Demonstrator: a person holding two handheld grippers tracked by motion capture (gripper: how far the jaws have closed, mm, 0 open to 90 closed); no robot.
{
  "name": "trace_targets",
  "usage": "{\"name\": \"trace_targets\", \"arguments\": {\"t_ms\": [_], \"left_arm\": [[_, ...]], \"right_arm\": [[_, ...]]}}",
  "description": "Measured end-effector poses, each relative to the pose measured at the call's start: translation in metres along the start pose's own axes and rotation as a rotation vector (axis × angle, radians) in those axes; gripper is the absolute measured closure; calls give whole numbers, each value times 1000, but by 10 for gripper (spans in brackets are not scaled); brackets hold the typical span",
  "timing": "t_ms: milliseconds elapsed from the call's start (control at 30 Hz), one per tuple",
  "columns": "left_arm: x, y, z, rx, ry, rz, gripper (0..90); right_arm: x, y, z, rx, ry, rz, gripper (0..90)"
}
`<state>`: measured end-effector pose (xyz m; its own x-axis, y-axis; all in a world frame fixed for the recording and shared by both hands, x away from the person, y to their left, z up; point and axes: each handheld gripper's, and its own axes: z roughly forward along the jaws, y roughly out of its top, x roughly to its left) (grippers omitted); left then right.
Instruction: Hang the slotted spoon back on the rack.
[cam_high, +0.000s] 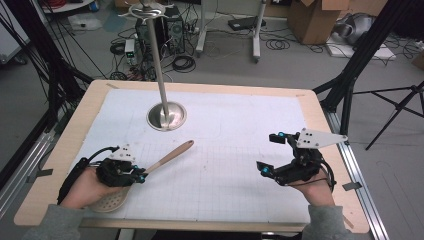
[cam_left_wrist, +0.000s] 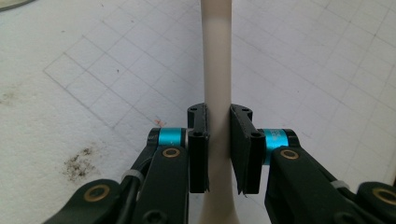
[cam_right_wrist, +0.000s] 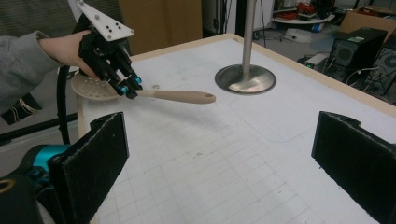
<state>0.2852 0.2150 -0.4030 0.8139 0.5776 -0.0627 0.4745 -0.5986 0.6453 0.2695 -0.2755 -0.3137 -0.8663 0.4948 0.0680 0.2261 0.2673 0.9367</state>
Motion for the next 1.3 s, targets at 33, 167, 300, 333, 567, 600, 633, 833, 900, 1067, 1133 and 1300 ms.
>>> {"name": "trace_targets", "arguments": {"t_ms": [33,167,300,333,567,600,633,833,900,1067,1133,1300], "left_arm": [[0,0,0,-4,6,-6,777],[1,2,-5,-16,10,-9,777],[4,3,-13,-41,12,-24,777],[6,3,-16,-48,15,-27,776],[18,2,-31,-103,19,-78,777],[19,1,-33,-109,21,-85,777],[21,0,-34,-110,20,-90,777],[30,-5,-46,-130,31,-121,777],[33,-5,-50,-142,30,-128,777],[37,-1,-62,-158,39,-131,777],[38,1,-66,-166,46,-127,777],[37,6,-73,-176,45,-110,776]], "right_arm": [[0,0,0,2,2,3,25],[-1,-1,1,1,0,-3,25],[-1,-1,1,3,0,8,25],[-1,-1,1,3,0,6,25],[-1,-1,3,8,-4,3,25],[0,-1,3,14,-2,7,25],[0,-1,3,14,-3,4,25],[0,-2,6,22,1,7,25],[1,-2,7,21,2,5,25],[1,-2,7,24,2,5,25],[0,-2,7,24,3,5,25],[-1,-3,8,28,4,7,25]]}}
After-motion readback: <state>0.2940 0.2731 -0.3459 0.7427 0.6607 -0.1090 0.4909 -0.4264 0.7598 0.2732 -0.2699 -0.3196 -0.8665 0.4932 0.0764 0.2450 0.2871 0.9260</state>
